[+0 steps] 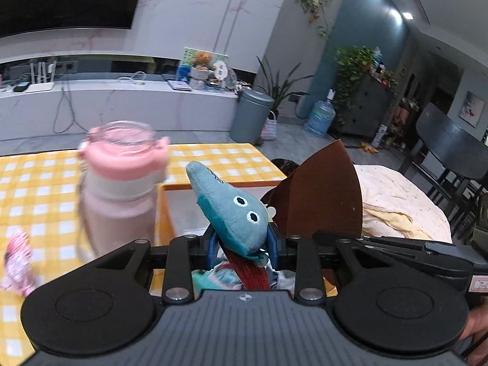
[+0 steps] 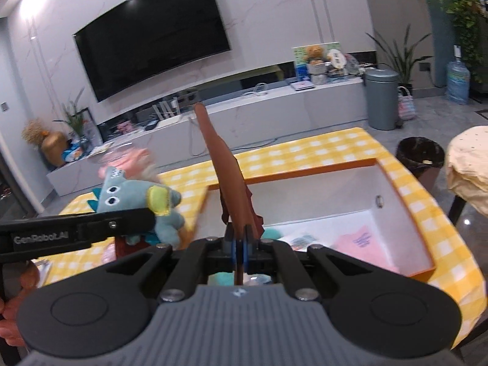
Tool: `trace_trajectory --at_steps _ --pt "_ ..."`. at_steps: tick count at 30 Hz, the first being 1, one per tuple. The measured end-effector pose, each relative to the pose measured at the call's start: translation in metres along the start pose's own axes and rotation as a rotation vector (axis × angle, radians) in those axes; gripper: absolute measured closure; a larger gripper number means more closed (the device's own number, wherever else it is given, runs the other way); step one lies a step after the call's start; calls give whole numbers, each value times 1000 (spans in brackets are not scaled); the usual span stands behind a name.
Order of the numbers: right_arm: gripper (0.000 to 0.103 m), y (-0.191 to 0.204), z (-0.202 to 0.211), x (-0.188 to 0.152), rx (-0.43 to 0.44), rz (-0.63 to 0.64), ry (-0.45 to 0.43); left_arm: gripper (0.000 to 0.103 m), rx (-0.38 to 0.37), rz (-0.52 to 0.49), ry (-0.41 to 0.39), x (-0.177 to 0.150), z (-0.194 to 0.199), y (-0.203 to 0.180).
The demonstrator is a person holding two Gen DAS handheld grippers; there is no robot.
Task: Organize soft objects
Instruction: 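Open the left gripper to drop the teal plush into the box while the right holds the hat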
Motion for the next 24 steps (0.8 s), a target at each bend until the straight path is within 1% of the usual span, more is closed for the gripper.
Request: trace_trajectory --at_steps 6,9,12,14,17,22,24 --pt "102 -41 -22 9 -78 -15 49 68 -44 -29 36 7 -37 -17" --pt "102 -57 -39 10 -124 0 83 68 -59 -30 59 7 -57 -23" --pt "102 -73 -55 9 -189 31 113 68 -78 -17 92 6 -79 -25" --pt "102 -82 -64 8 -208 45 135 68 -88 -16 112 5 -94 -27" --pt "102 -92 -83 4 -236 76 173 68 -79 -36 142 -1 -117 -31" --pt "102 -103 -112 -4 -251 90 237 68 -56 -38 232 -13 -157 -31" --pt "101 -106 -119 -7 -261 91 260 68 -55 -35 254 -19 -166 -30"
Point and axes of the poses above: each gripper's, at about its wrist camera, not at the fingertips, and z roughly against the way its jaws point, y to its left, x to its top, the point moved 1 cm from there along -z, roughly the way its jaws point, and after that the axes turned 6 degrees about -y, right-handed, at the moved point
